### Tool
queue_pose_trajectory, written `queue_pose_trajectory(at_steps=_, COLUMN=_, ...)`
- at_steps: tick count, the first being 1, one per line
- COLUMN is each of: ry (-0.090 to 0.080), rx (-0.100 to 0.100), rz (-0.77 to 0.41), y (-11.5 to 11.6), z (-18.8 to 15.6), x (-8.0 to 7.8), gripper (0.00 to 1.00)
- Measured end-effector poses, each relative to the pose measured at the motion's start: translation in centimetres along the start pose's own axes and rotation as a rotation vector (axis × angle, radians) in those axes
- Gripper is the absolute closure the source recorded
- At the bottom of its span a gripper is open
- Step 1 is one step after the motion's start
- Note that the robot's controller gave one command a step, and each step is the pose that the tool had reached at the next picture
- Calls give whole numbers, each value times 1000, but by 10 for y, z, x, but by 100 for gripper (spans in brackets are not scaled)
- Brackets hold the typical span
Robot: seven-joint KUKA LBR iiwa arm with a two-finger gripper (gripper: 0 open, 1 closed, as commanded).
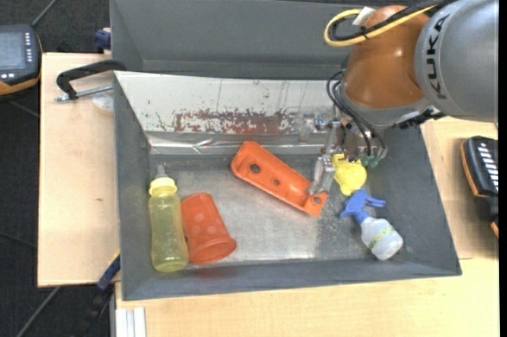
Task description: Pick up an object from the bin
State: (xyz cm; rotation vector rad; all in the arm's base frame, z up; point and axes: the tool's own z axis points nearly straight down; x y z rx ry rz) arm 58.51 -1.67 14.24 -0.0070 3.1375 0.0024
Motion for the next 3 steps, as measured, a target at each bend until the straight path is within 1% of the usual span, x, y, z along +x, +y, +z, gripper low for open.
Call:
queue_pose_trajectory(at_steps=1, ry=-2, rx=-1, rz=176, y=17, z=50, x=0, gripper=0)
queue_pose_trajectory(at_steps=2, ry=0, rx=-1, rz=216, y=41, z=71, x=10, gripper=100)
queue_pose_trajectory(at_steps=3, ry=0, rx=-1, rz=216, y=41, z=71, x=10, gripper=100)
